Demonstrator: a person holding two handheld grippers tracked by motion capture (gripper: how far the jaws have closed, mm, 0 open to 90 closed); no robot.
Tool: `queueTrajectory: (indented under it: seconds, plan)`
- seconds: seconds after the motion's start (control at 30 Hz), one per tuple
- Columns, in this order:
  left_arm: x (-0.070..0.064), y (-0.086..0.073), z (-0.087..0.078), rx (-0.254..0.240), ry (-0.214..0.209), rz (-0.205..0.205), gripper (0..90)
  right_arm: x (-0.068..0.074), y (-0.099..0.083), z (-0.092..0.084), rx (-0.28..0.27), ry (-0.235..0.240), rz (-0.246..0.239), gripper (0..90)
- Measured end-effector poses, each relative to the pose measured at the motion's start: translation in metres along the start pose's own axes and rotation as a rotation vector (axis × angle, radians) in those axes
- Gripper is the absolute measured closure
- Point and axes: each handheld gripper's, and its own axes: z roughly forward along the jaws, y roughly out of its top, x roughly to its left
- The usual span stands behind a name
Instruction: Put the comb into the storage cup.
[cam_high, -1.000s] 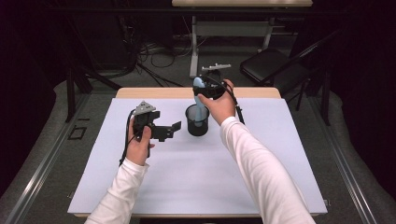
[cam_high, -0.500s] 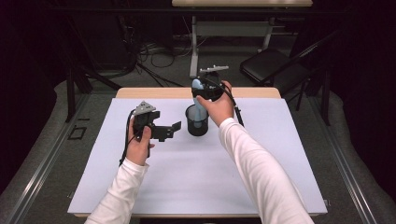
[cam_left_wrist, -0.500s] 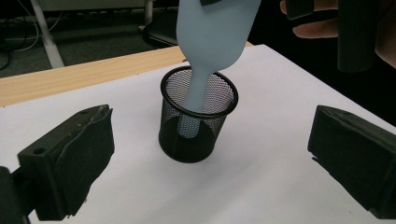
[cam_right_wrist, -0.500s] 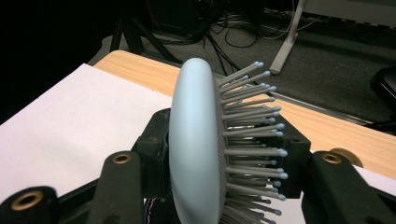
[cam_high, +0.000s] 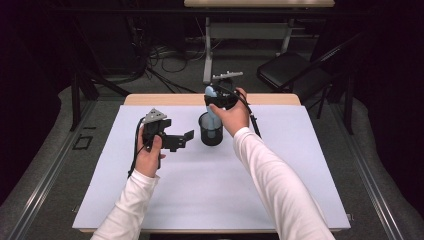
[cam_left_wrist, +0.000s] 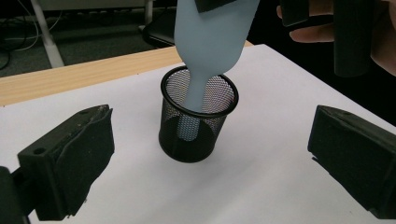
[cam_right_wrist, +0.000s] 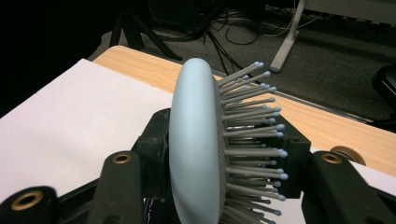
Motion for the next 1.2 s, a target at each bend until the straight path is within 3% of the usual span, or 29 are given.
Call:
queueTrajectory:
  seconds: [1.2]
  plan:
    - [0.0004, -0.0004, 0.0008, 0.006, 0.000, -0.001, 0.6, 0.0047, -0.0035, -0.0008, 0.011, 0.022, -0.005, 45.5]
